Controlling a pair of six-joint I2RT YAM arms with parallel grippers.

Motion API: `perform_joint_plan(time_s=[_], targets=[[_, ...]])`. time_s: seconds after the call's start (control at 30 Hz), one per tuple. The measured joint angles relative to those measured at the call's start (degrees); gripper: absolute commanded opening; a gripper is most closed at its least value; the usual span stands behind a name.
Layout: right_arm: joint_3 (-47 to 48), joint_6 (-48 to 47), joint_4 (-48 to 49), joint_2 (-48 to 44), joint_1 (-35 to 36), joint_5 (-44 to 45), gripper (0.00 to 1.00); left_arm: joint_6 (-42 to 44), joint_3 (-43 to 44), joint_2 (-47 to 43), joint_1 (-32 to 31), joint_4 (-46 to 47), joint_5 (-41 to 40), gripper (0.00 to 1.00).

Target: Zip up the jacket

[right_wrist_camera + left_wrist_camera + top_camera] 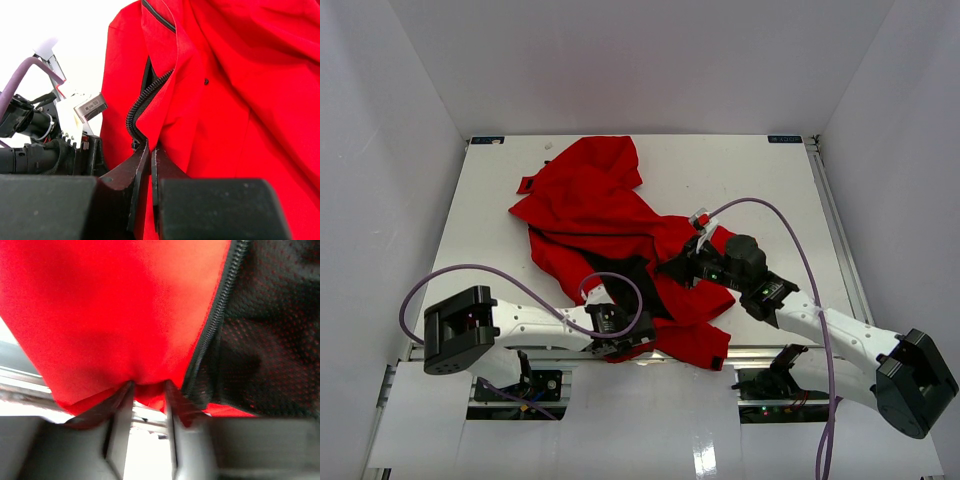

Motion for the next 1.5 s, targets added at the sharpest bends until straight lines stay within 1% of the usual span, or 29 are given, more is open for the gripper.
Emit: perform_joint_plan(time_s=[0.1, 0.13, 0.37, 0.57, 0.83, 0.97, 1.07, 1.13, 1.3, 1.5], targets=[[-0.45, 0.0, -0.04, -0.44, 0.0, 0.03, 0.08, 0.41, 1.3, 1.13, -0.07, -0.67, 0.26, 0.02], [-0.55, 0.0, -0.04, -0.54, 0.0, 0.04, 0.08, 0.59, 1.66, 1.43, -0.09, -0.93, 0.26, 0.0], [-0.94, -0.02, -0.04, -0.82, 0.0, 0.24, 0.08, 2.08, 1.84, 1.23, -0.09, -0.94, 0.28, 0.0], [-0.94, -0.04, -0.04, -0.82, 0.0, 0.28, 0.08, 1.65, -1.0, -2.06, 0.0, -0.07, -0.14, 0.0], [-0.94, -0.25, -0.04, -0.59, 0.0, 0.42, 0.08, 1.8, -6.19, -11.91, 0.08, -1.42, -2.76, 0.0], [-0.94, -0.41, -0.03, 0.5, 0.0, 0.33, 0.08, 4.62, -8.99, -20.02, 0.1, -1.41, -5.65, 0.0], [-0.94, -0.85, -0.02, 1.21, 0.0, -0.29, 0.08, 8.66, -10.61, -25.95, 0.19, -0.55, -7.75, 0.0], [-0.94, -1.31, 0.11, 1.51, 0.4, -1.16, 0.08, 13.74, -11.87, -29.82, 0.25, 1.86, -9.08, 0.0], [-0.6, -3.14, 0.44, 2.22, 4.14, -2.03, 0.08, 29.84, -17.77, -42.5, 0.33, 13.11, -10.84, 0.0], [2.22, -4.28, 1.25, 5.03, 8.65, -4.05, 0.08, 48.82, -25.22, -58.09, 0.34, 30.08, -10.26, 0.0]])
